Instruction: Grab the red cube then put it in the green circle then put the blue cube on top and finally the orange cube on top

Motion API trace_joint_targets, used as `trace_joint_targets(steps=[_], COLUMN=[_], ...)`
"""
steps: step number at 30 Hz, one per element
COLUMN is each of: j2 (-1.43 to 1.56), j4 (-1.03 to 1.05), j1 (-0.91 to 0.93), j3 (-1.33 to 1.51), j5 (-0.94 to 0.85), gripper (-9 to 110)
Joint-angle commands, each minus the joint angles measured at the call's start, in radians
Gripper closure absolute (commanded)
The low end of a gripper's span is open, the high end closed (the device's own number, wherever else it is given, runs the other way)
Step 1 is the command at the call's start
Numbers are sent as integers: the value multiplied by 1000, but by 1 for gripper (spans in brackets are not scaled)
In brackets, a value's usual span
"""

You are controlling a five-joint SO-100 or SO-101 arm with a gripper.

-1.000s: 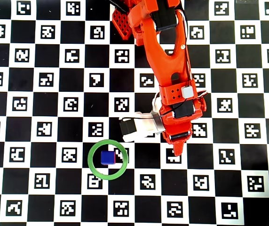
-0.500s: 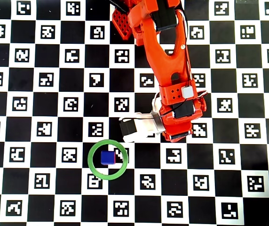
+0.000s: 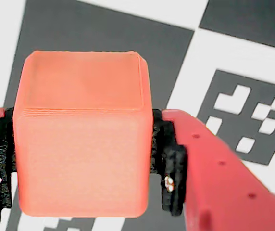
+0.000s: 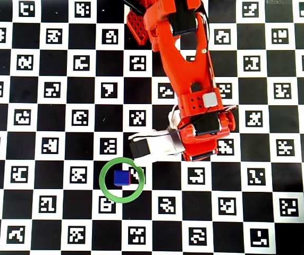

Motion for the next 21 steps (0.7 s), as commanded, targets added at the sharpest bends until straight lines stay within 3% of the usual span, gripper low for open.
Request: trace_joint_targets(steps=[1, 21], j2=[-2, -331], j4=[63, 209], j1=[80, 299], j3=[-178, -675], j5=[-32, -57], gripper=[89, 89])
